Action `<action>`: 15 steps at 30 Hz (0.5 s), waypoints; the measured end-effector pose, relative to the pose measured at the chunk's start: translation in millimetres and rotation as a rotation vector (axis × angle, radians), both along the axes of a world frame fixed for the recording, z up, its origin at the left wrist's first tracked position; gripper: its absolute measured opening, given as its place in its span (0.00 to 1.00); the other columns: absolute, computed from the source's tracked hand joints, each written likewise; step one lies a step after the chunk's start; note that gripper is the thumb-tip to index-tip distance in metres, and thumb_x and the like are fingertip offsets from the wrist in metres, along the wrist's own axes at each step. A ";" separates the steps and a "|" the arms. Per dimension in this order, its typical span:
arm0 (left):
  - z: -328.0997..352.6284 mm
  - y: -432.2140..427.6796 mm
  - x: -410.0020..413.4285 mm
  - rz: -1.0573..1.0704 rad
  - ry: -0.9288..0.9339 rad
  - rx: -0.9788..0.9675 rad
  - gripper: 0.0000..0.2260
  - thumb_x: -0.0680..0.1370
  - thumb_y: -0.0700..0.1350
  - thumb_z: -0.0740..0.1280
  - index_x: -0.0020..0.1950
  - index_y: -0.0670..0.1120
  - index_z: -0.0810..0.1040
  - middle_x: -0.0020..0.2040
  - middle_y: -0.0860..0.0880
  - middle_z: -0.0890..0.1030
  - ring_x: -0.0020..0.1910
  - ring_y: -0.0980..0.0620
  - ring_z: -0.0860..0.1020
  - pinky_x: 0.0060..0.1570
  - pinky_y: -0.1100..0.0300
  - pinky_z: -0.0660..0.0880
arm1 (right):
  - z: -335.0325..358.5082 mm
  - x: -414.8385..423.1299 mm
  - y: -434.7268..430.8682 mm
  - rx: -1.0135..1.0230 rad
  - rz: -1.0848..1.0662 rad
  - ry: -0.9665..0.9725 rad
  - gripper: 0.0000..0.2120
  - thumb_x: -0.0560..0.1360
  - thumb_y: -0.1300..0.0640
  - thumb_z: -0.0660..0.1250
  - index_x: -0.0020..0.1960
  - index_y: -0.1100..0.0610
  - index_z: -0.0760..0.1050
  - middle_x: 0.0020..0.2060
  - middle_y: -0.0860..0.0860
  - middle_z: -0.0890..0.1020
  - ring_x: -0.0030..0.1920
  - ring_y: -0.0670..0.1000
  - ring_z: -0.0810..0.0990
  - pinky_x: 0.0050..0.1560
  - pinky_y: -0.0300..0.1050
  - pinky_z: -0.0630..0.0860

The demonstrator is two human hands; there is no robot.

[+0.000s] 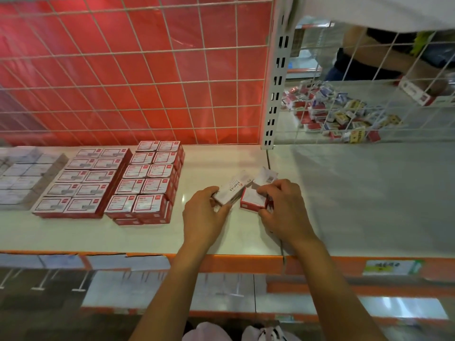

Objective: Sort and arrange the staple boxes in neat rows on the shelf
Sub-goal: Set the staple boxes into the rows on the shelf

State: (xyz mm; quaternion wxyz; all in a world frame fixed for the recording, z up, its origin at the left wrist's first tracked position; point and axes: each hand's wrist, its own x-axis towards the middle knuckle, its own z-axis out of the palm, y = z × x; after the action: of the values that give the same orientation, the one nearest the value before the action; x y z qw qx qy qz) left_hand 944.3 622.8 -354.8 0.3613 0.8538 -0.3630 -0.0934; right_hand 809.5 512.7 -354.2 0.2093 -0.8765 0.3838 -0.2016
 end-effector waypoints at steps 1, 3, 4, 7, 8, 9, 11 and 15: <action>-0.3 1.8 0.0 0.000 0.009 -0.008 0.21 0.74 0.50 0.72 0.65 0.48 0.76 0.60 0.49 0.80 0.53 0.52 0.79 0.49 0.58 0.77 | -0.7 0.0 0.9 -0.011 0.004 0.001 0.19 0.71 0.59 0.71 0.62 0.54 0.77 0.56 0.53 0.75 0.58 0.53 0.70 0.59 0.46 0.70; -0.9 4.7 0.0 0.007 0.025 -0.012 0.20 0.74 0.50 0.72 0.65 0.48 0.77 0.60 0.49 0.80 0.52 0.53 0.79 0.49 0.55 0.79 | -1.2 0.4 3.3 -0.027 0.006 0.009 0.19 0.71 0.58 0.71 0.62 0.52 0.76 0.58 0.52 0.76 0.59 0.53 0.70 0.60 0.47 0.70; -0.9 5.7 -0.4 0.013 0.036 -0.013 0.20 0.74 0.50 0.72 0.65 0.48 0.76 0.60 0.49 0.80 0.52 0.54 0.79 0.49 0.58 0.79 | -1.2 0.9 4.3 -0.033 0.005 0.016 0.20 0.72 0.57 0.71 0.63 0.52 0.76 0.59 0.52 0.76 0.59 0.53 0.70 0.60 0.47 0.69; 0.5 8.8 -2.2 0.040 0.102 -0.016 0.22 0.74 0.49 0.72 0.66 0.47 0.75 0.61 0.48 0.80 0.52 0.53 0.80 0.46 0.68 0.75 | -0.2 2.2 5.2 -0.051 -0.002 0.034 0.20 0.71 0.56 0.71 0.63 0.52 0.75 0.60 0.51 0.77 0.59 0.53 0.71 0.60 0.47 0.68; 0.8 10.1 -2.4 0.052 0.128 -0.023 0.22 0.74 0.48 0.72 0.67 0.47 0.75 0.61 0.48 0.80 0.51 0.54 0.80 0.45 0.70 0.74 | 0.0 2.0 4.4 -0.054 0.000 0.037 0.20 0.70 0.55 0.72 0.62 0.52 0.76 0.59 0.52 0.78 0.58 0.53 0.72 0.59 0.46 0.68; 1.5 11.8 -2.6 0.063 0.148 -0.033 0.22 0.74 0.47 0.72 0.67 0.47 0.75 0.60 0.49 0.80 0.51 0.54 0.80 0.44 0.72 0.73 | 0.9 1.7 3.8 -0.048 0.007 0.036 0.20 0.70 0.54 0.72 0.61 0.53 0.77 0.58 0.52 0.79 0.57 0.53 0.73 0.59 0.47 0.68; 4.5 15.3 -2.8 0.076 0.178 -0.051 0.21 0.74 0.47 0.72 0.66 0.48 0.75 0.59 0.49 0.81 0.49 0.56 0.80 0.45 0.72 0.74 | 5.5 0.3 3.5 0.001 0.031 -0.004 0.19 0.69 0.53 0.73 0.58 0.55 0.78 0.55 0.52 0.80 0.55 0.52 0.74 0.58 0.46 0.69; 16.3 24.3 -1.2 0.100 0.263 -0.099 0.20 0.74 0.46 0.72 0.65 0.50 0.76 0.54 0.52 0.82 0.44 0.64 0.79 0.44 0.70 0.77 | 24.3 0.0 5.8 0.206 0.058 -0.181 0.12 0.70 0.56 0.72 0.53 0.54 0.79 0.48 0.48 0.74 0.47 0.47 0.74 0.48 0.32 0.70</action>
State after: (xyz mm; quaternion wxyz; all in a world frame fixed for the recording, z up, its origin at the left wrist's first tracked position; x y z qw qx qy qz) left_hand 943.0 647.1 -338.4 0.4517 0.8323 -0.2738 -0.1681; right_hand 809.5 518.5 -330.0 0.3378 -0.8392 0.3565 -0.2334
